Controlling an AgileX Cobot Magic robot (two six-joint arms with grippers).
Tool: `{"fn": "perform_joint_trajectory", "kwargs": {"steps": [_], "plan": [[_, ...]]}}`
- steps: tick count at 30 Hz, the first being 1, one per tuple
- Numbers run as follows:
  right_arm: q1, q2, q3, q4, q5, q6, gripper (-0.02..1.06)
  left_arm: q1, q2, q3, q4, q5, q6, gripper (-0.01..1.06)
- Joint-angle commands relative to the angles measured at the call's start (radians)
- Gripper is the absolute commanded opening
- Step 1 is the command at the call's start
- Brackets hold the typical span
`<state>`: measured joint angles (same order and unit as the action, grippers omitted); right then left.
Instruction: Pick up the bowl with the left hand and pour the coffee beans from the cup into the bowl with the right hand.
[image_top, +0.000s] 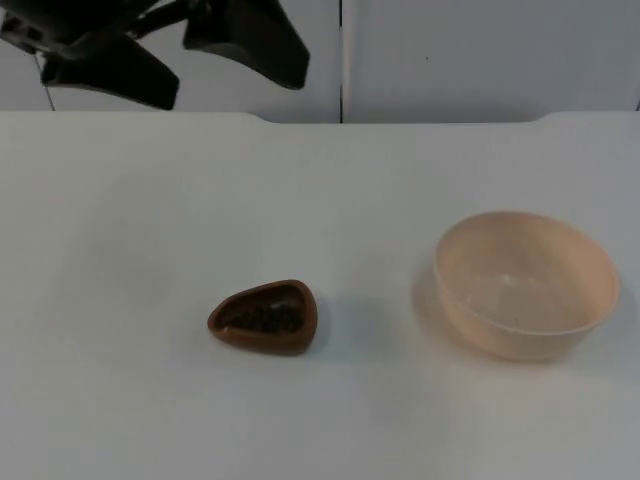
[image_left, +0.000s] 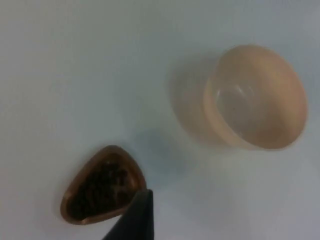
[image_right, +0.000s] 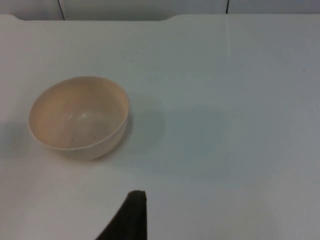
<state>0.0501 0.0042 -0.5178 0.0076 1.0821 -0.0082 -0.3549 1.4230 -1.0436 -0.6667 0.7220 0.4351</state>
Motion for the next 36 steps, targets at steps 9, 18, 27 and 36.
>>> {"fn": "perform_joint_trajectory", "kwargs": {"steps": [9,18,27,36], "plan": [[-0.006,-0.004,0.003,0.0,-0.002,-0.007,1.05,-0.09,0.184,-0.1,-0.027,-0.021,-0.033,1.01],[-0.006,-0.004,0.003,0.0,-0.002,-0.007,1.05,-0.146,0.347,-0.22,-0.023,-0.02,-0.084,1.01],[-0.006,-0.004,0.003,0.0,-0.002,-0.007,1.05,-0.163,0.47,-0.324,-0.026,-0.028,-0.144,1.01],[-0.006,-0.004,0.003,0.0,-0.002,-0.007,1.05,-0.171,0.569,-0.341,-0.026,-0.043,-0.271,1.0]]}}
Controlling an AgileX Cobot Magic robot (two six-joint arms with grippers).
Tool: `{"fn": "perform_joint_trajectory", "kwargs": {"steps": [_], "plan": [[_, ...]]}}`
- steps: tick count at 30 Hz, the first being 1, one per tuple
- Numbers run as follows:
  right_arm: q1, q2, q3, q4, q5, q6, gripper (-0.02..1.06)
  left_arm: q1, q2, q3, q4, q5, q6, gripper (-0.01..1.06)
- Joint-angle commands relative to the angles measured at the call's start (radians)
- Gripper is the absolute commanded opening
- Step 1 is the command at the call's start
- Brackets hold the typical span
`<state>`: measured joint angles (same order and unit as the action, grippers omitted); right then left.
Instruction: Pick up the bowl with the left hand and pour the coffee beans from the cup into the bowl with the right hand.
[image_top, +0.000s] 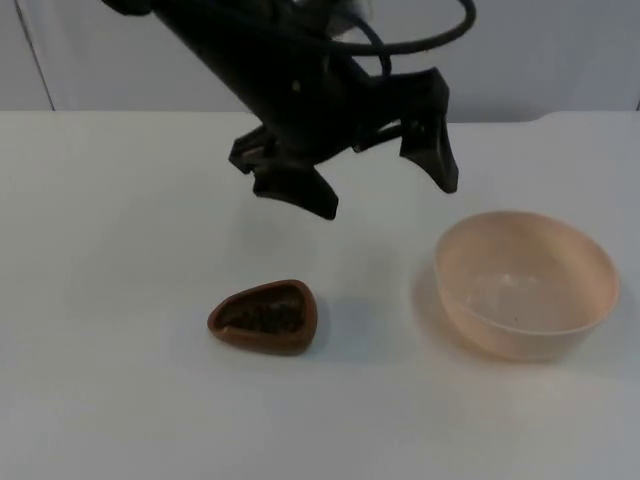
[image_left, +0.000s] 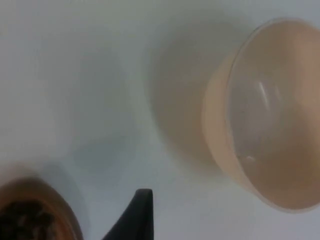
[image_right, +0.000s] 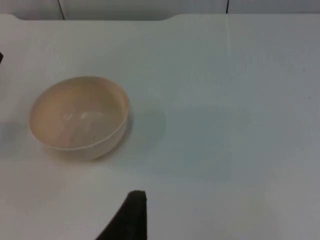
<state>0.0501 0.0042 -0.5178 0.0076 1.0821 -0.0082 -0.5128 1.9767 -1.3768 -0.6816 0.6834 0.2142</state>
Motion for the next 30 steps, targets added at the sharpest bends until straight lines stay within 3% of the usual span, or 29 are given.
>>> {"fn": "perform_joint_trajectory", "kwargs": {"steps": [1,11,30], "plan": [[-0.006,-0.004,0.003,0.0,-0.002,-0.007,1.05,-0.013,0.016,-0.008,-0.011,-0.005,-0.05,1.0],[-0.006,-0.004,0.003,0.0,-0.002,-0.007,1.05,-0.11,0.109,-0.094,0.229,-0.021,-0.333,1.0],[-0.006,-0.004,0.003,-0.002,-0.002,-0.007,1.05,-0.131,0.187,-0.094,0.252,-0.085,-0.433,0.97]]}}
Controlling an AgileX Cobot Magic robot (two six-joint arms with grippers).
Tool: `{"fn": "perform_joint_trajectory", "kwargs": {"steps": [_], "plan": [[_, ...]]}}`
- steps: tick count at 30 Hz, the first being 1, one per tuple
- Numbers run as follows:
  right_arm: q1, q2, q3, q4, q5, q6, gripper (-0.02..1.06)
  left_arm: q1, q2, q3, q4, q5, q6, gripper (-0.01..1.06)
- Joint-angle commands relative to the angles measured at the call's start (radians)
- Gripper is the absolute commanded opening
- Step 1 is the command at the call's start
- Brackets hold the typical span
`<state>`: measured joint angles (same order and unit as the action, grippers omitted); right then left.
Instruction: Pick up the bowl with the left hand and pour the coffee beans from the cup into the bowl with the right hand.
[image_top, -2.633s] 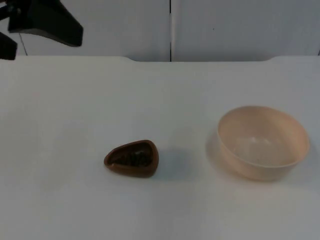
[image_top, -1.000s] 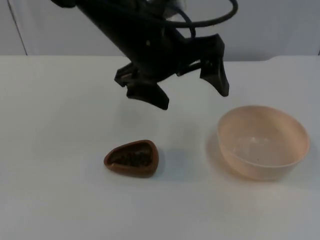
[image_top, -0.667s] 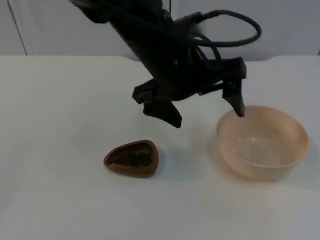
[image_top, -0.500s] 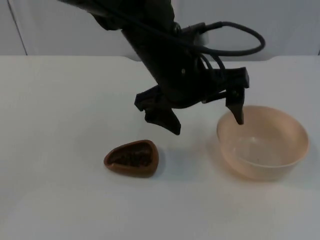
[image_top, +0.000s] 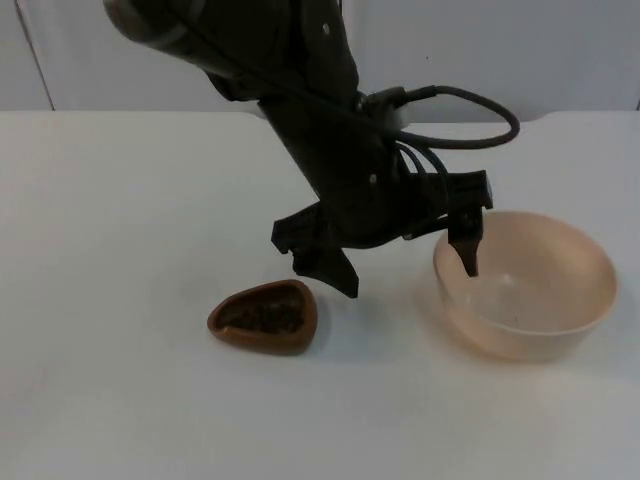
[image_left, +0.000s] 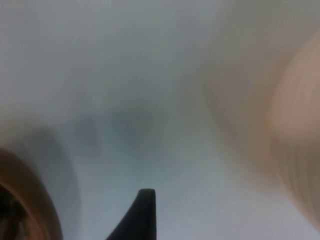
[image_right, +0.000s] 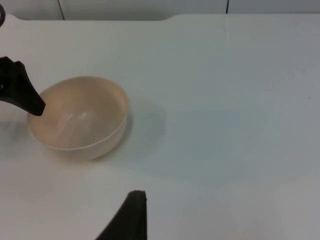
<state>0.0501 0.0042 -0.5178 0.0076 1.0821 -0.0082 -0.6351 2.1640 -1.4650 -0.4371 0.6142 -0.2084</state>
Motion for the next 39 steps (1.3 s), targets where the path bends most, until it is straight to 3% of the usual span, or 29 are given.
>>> {"fn": "perform_joint_trajectory", "kwargs": {"steps": [1,9,27,31,39], "plan": [[-0.006,-0.004,0.003,-0.002,-0.002,-0.007,1.05,-0.008,0.0,-0.006,0.012,-0.034,-0.01,0.97],[-0.006,-0.004,0.003,-0.002,-0.002,-0.007,1.05,-0.006,0.0,-0.006,0.01,-0.123,-0.01,0.96],[-0.006,-0.004,0.003,-0.002,-0.002,-0.007,1.05,-0.046,0.05,-0.006,0.026,-0.149,-0.01,0.91],[-0.006,-0.004,0.003,-0.002,-0.002,-0.007,1.05,-0.046,0.055,-0.007,0.026,-0.171,-0.01,0.84],[-0.006,-0.004,0.003,-0.002,-0.002,-0.007,1.05,-0.046,0.055,-0.007,0.015,-0.186,-0.01,0.52]]}}
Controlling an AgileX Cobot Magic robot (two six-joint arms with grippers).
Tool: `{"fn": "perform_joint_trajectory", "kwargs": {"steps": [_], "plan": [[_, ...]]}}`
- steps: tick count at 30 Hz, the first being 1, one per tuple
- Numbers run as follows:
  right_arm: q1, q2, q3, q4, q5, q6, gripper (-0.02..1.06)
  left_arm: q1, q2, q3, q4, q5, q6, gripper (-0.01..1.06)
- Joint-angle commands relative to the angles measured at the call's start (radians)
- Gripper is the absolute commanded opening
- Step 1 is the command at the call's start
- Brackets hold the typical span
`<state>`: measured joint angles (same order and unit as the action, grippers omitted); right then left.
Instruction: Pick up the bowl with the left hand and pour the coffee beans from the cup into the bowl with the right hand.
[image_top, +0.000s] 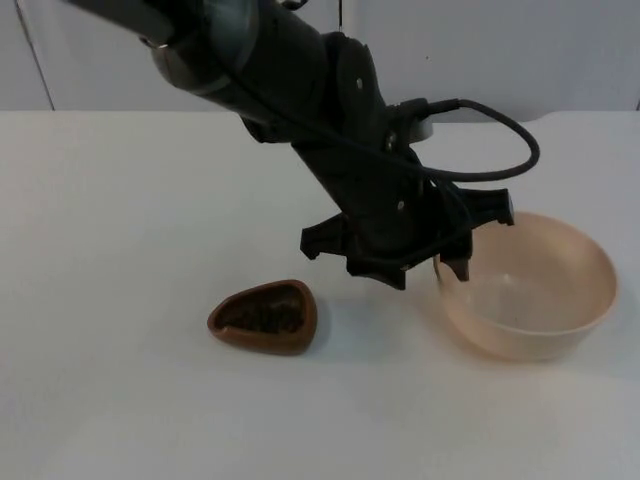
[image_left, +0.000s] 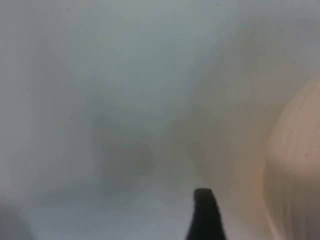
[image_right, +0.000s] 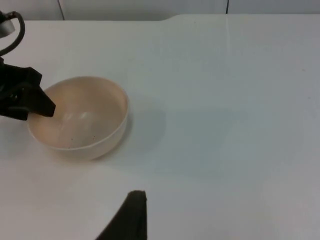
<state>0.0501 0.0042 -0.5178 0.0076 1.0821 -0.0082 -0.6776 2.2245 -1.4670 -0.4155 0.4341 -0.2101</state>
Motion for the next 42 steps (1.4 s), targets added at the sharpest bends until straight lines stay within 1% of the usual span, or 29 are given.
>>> {"fn": "perform_joint_trajectory", "kwargs": {"steps": [1,2,3,8,9,13,14,16,20,26,30,33,34,39,40,42], "plan": [[-0.006,-0.004,0.003,-0.002,-0.002,-0.007,1.05,-0.003,-0.006,-0.005,-0.006,-0.006,-0.008,0.48],[-0.006,-0.004,0.003,-0.002,-0.002,-0.007,1.05,-0.003,-0.006,-0.005,-0.006,-0.006,-0.008,0.44],[-0.006,-0.004,0.003,-0.002,-0.002,-0.007,1.05,-0.003,-0.006,-0.005,-0.006,-0.006,-0.008,0.44],[-0.006,-0.004,0.003,-0.002,-0.002,-0.007,1.05,-0.003,-0.012,-0.005,-0.013,0.002,-0.008,0.28],[-0.006,-0.004,0.003,-0.002,-0.002,-0.007,1.05,-0.003,-0.012,-0.005,-0.013,0.002,-0.008,0.28],[-0.006,-0.004,0.003,-0.002,-0.002,-0.007,1.05,-0.003,-0.029,-0.005,-0.013,0.002,-0.008,0.11],[-0.006,-0.004,0.003,-0.002,-0.002,-0.007,1.05,-0.003,-0.029,-0.005,-0.013,0.002,-0.008,0.11],[-0.006,-0.004,0.003,-0.002,-0.002,-0.007,1.05,-0.003,-0.04,-0.005,-0.013,0.002,-0.008,0.0],[-0.006,-0.004,0.003,-0.002,-0.002,-0.007,1.05,-0.003,-0.051,-0.005,-0.017,0.013,-0.008,0.0],[-0.006,-0.004,0.003,-0.002,-0.002,-0.007,1.05,-0.003,-0.053,-0.005,-0.006,0.077,-0.008,0.0],[-0.006,-0.004,0.003,-0.002,-0.002,-0.007,1.05,-0.003,-0.075,-0.005,0.022,0.098,-0.008,0.0],[-0.006,-0.004,0.003,-0.002,-0.002,-0.007,1.05,0.001,-0.128,-0.005,0.109,0.131,-0.048,0.0],[-0.006,-0.004,0.003,-0.002,-0.002,-0.007,1.05,0.001,-0.128,-0.005,0.109,0.131,-0.048,0.0],[-0.006,-0.004,0.003,-0.002,-0.002,-0.007,1.05,0.023,-0.22,-0.005,0.326,0.221,-0.154,0.0],[-0.006,-0.004,0.003,-0.002,-0.002,-0.007,1.05,0.023,-0.22,-0.005,0.326,0.221,-0.154,0.0],[-0.006,-0.004,0.003,-0.002,-0.002,-0.007,1.05,0.038,-0.254,-0.005,0.38,0.259,-0.185,0.0]]}}
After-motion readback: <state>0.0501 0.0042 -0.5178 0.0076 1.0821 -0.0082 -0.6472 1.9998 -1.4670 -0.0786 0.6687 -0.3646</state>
